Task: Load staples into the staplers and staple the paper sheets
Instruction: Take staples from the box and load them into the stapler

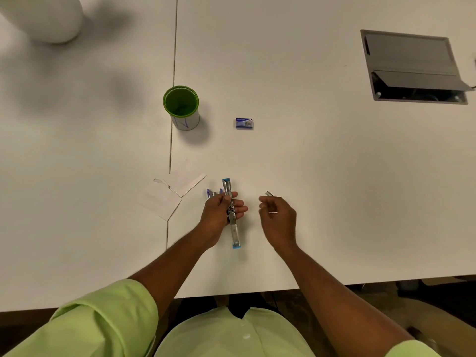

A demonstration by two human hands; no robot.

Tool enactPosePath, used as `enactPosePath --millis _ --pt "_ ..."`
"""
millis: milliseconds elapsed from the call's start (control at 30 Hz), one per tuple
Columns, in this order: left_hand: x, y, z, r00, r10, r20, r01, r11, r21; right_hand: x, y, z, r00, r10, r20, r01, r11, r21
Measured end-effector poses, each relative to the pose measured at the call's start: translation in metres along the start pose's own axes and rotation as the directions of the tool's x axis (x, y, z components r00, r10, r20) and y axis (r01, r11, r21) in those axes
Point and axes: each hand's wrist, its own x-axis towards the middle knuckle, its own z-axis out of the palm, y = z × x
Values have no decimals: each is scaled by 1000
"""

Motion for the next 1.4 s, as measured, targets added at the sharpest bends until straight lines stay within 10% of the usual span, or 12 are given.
enactPosePath --millis 533,1000,1400 --pt "-6 -6 -2 999 -19 32 17 997 72 42 23 -1 999 34 -38 -46 920 -389" --pt "-6 -3 -2 997 -74 17 74 997 17 8 -53 11 991 126 41 -131 977 167" --pt "-8 7 3 995 -88 -36 85 992 -92 -9 -76 26 999 -11 36 15 994 -110"
